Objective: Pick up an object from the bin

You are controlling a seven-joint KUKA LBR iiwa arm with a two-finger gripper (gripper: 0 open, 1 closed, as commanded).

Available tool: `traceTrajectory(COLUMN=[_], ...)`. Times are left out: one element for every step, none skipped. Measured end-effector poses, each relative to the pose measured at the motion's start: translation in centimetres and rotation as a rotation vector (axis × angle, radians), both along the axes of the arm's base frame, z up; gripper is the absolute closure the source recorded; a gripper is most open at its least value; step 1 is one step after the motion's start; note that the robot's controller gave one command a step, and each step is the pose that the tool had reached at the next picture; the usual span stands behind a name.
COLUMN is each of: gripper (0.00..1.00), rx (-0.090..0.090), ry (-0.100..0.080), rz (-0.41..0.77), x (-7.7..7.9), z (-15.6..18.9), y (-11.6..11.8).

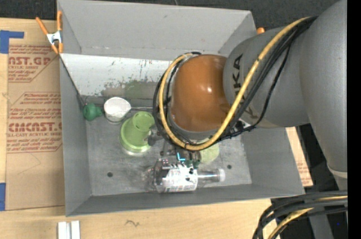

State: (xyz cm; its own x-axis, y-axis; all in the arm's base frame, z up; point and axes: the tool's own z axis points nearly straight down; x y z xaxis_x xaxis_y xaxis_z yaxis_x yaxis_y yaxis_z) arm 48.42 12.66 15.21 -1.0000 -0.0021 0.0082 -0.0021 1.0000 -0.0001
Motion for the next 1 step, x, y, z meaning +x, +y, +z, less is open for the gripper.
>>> traceTrajectory(gripper=[0.0], rx=[0.001], ry=[-0.008], rz=[-0.002], x=[0.21], z=[0.41], y=[-0.06])
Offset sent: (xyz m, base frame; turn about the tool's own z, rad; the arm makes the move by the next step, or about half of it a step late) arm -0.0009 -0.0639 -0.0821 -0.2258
